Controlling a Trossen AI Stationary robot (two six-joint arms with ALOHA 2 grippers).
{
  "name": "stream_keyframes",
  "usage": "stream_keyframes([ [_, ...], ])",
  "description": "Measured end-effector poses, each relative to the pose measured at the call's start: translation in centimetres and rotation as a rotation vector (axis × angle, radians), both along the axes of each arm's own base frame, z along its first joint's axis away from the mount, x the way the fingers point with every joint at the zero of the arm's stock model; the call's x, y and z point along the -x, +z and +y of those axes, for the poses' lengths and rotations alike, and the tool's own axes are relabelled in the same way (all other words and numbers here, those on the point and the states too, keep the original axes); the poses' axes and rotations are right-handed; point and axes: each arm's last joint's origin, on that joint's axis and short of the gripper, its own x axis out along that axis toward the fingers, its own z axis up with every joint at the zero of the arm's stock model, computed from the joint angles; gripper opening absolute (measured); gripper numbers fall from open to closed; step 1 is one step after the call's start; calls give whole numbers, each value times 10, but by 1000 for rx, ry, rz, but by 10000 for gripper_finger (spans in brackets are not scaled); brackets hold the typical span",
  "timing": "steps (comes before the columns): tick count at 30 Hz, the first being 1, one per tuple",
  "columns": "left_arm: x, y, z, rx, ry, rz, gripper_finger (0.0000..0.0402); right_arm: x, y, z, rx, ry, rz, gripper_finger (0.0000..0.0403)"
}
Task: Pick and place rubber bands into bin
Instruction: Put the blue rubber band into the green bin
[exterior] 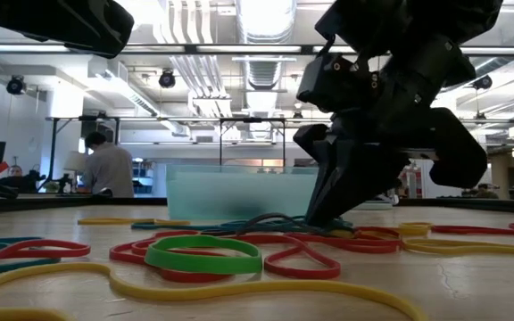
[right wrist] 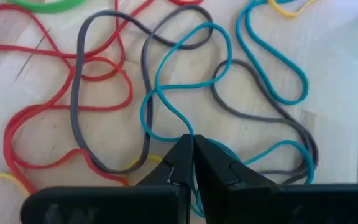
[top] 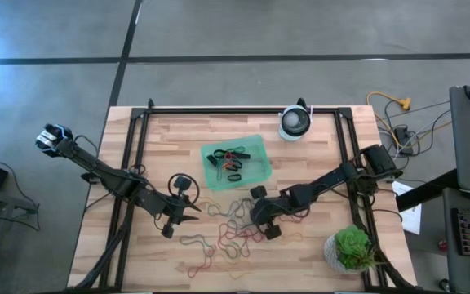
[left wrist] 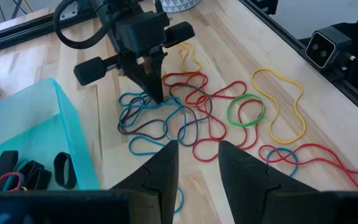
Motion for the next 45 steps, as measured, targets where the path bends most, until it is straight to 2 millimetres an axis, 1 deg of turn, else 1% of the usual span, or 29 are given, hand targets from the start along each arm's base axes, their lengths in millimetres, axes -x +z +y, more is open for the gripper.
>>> stream_keyframes([
  [6,0,0,0,-4,-2,0,99,-3,9,2,13,23,-31,8],
  [12,0,0,0,-7,-3,2,99,-4,22,2,43,28,-73,8],
  [19,0,0,0,-7,-3,1,99,-6,41,8,216,21,-148,8],
  [24,0,0,0,-7,-3,0,99,-11,58,11,365,-20,-216,8],
  [32,0,0,0,-7,-1,-1,99,-21,90,12,506,-47,-309,8],
  [36,0,-1,0,-9,0,3,99,-29,109,6,584,-73,-348,8],
  [39,0,-1,0,-9,0,4,99,-37,123,-7,655,-108,-358,8],
  [42,0,-1,0,-9,0,5,99,-47,137,-27,675,-158,-376,8],
  [45,0,-1,0,-9,0,6,99,-54,148,-52,671,-237,-384,8],
])
